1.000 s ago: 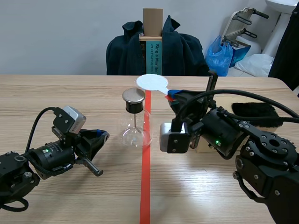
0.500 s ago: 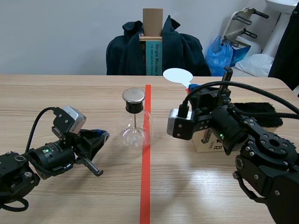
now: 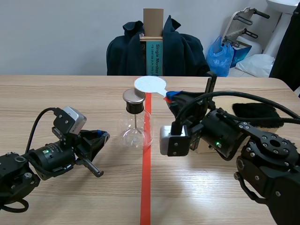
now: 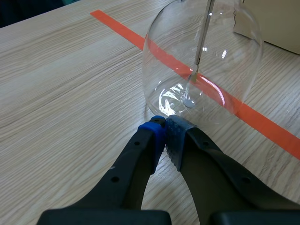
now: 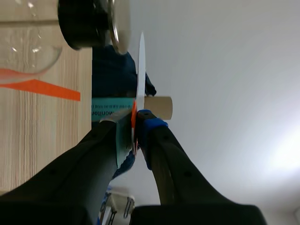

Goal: Do the electroscope experiment.
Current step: 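Move the plate toward and away from the electroscope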

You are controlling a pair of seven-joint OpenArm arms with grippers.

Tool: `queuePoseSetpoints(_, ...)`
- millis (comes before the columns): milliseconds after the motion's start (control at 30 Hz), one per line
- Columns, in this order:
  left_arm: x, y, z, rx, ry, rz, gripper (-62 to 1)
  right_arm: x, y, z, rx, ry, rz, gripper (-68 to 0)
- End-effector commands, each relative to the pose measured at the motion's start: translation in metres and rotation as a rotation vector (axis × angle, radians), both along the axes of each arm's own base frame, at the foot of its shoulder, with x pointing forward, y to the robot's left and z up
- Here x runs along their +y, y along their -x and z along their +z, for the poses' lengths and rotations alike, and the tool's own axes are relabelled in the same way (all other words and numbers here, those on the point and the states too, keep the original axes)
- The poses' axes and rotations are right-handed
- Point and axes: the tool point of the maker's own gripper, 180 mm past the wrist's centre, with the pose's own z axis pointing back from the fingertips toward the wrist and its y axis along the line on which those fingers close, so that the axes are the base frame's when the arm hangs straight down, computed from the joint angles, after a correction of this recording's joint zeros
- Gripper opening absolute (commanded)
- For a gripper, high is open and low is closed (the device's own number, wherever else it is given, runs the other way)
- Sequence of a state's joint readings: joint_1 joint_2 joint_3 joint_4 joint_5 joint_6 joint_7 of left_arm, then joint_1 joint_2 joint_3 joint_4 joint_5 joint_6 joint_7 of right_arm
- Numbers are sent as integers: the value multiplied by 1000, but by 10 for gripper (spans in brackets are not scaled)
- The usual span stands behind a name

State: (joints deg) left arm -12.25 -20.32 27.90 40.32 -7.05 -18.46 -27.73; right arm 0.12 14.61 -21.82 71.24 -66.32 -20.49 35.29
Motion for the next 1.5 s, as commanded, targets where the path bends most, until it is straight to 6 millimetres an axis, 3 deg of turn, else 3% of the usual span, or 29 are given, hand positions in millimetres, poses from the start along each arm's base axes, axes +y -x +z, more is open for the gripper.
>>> queuePoseSetpoints(0, -6, -8, 16, -46, 29, -8, -579, 2, -4, 11, -32, -15, 12, -669)
queuePoseSetpoints(300, -6, -8, 16, -46, 29, -8, -579, 12, 8, 12, -34, -17, 99, -669)
queuePoseSetpoints(767, -6, -8, 16, -46, 29, -8, -579, 9, 5, 11, -34, -17, 75, -669)
queuePoseSetpoints(1200, -6, -8, 16, -45, 29, -8, -579, -34, -31, 10, -28, -10, -238, -669)
queuePoseSetpoints(1467, -6, -8, 16, -45, 29, -8, -579, -53, -41, 10, -25, -7, -356, -669)
